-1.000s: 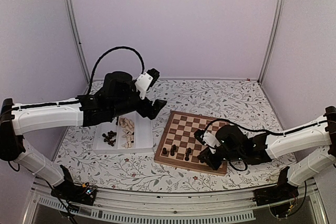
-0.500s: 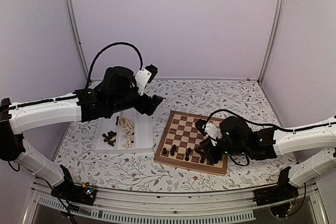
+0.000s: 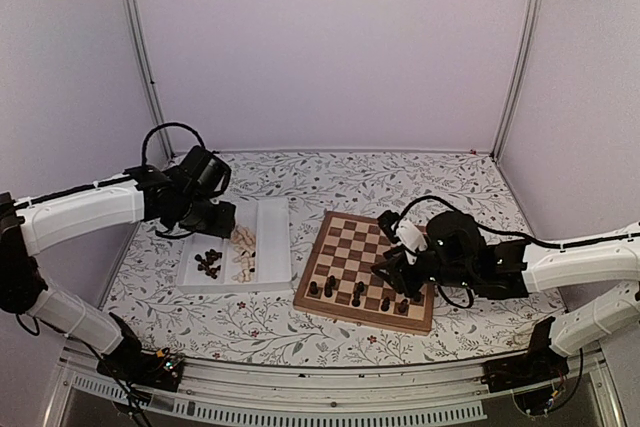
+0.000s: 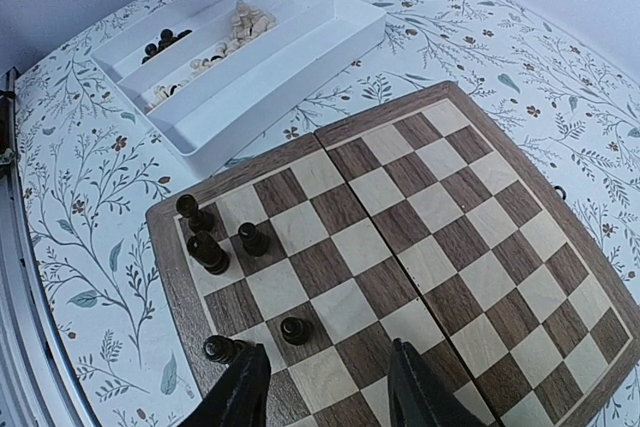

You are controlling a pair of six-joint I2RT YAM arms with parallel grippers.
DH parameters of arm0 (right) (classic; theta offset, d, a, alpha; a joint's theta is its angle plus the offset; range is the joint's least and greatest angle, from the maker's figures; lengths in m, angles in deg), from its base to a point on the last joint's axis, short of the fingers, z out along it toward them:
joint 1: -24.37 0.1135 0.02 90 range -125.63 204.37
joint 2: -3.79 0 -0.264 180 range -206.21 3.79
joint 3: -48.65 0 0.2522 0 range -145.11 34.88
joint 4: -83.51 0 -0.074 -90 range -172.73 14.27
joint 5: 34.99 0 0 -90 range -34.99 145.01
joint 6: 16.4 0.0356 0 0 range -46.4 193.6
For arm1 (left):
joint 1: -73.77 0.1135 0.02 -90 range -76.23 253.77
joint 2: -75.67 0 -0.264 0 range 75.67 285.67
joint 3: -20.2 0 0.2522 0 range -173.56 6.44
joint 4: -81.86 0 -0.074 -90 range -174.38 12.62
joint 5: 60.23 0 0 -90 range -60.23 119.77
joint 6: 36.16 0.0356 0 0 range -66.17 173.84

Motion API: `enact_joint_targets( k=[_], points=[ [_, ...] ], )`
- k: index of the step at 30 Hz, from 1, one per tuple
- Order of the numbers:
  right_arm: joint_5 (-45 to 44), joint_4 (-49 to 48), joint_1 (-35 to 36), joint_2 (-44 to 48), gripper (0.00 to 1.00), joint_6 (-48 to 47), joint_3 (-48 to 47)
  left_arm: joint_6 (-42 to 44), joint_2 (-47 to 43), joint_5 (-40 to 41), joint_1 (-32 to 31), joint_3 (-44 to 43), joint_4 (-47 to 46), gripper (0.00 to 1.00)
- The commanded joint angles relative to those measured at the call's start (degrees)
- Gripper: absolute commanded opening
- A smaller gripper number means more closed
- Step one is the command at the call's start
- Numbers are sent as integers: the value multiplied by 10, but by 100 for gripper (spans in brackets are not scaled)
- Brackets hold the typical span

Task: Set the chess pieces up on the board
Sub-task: Pick up the chess piece from the storage box.

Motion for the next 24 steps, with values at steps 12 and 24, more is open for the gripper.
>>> enact_joint_targets(
  k=[12, 24],
  points=[
    [19, -42, -3, -11, 43, -24, 7, 52, 152, -167, 211, -68, -9, 43],
    [16, -44, -3, 4, 43, -21, 21, 66, 274, -233, 240, -117, -48, 40]
  ],
)
